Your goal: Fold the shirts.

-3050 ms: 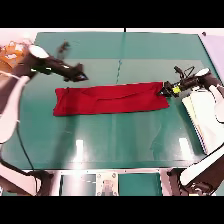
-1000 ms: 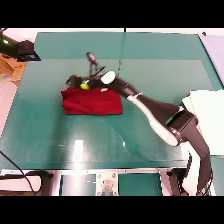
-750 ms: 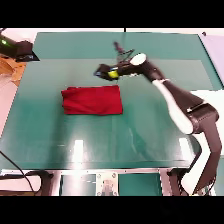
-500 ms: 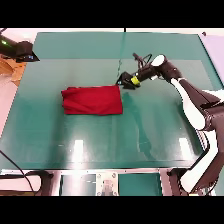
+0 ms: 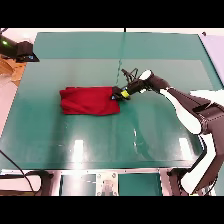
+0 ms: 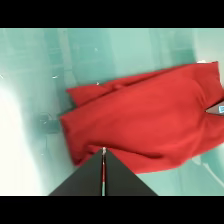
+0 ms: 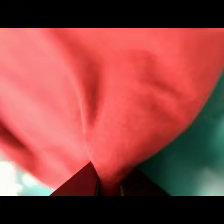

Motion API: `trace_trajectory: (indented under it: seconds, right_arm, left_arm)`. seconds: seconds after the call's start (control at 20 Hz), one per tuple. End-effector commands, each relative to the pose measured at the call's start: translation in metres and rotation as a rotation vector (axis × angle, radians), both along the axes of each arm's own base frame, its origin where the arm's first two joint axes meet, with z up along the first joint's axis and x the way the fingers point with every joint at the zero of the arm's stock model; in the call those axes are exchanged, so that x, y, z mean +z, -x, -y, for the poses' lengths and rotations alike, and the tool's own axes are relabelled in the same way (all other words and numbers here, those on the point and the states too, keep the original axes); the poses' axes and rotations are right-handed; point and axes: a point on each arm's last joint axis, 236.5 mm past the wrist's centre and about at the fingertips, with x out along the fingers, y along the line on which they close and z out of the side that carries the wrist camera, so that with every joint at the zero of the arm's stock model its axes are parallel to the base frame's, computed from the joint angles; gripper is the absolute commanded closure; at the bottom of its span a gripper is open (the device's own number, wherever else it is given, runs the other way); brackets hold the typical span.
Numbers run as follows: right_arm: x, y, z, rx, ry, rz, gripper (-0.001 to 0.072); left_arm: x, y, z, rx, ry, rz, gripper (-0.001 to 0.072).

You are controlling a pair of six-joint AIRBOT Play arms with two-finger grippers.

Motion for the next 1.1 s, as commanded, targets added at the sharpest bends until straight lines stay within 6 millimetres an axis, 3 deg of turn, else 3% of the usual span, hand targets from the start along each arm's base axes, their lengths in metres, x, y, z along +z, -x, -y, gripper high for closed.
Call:
trace_trajectory:
  seconds: [0.0, 0.1, 0.2, 0.35, 0.45, 0.6, 0.7, 0.8, 0.9, 1.05]
  right_arm:
    - [0.055, -0.023, -0.014, -0.039, -0.12, 0.069, 0.0695]
    - [0.107, -0.05, 0.021, -0.119, -0.152, 0.137, 0.0696]
    - [0.157, -0.067, 0.075, -0.213, -0.17, 0.204, 0.0696]
    - [0.228, -0.073, 0.183, -0.392, -0.164, 0.301, 0.0695]
    - [0.26, -0.063, 0.264, -0.54, -0.12, 0.343, 0.0696]
    - [0.286, -0.025, 0.389, -0.795, 0.0, 0.363, 0.0696]
    - [0.296, 0.015, 0.458, -0.958, 0.076, 0.354, 0.0696]
    - [0.303, 0.062, 0.51, -1.098, 0.159, 0.33, 0.0696]
    - [0.303, 0.11, 0.544, -1.212, 0.223, 0.274, 0.0696]
    - [0.291, 0.169, 0.562, -1.285, 0.279, 0.146, 0.0695]
  left_arm:
    - [-0.002, 0.005, 0.001, -0.01, -0.001, -0.021, 0.0685]
    - [-0.004, 0.008, 0.001, -0.017, -0.002, -0.036, 0.0685]
    - [-0.005, 0.011, 0.002, -0.022, -0.002, -0.046, 0.0685]
    - [-0.005, 0.012, 0.002, -0.023, -0.002, -0.049, 0.0685]
    - [-0.005, 0.012, 0.002, -0.023, -0.001, -0.049, 0.0685]
    - [-0.005, 0.012, 0.002, -0.023, -0.001, -0.05, 0.0685]
    - [-0.005, 0.012, 0.002, -0.023, -0.001, -0.05, 0.0685]
    - [-0.005, 0.012, 0.002, -0.023, -0.001, -0.05, 0.0685]
    - [-0.005, 0.012, 0.002, -0.023, -0.001, -0.049, 0.0685]
    - [-0.005, 0.012, 0.002, -0.024, -0.002, -0.05, 0.0685]
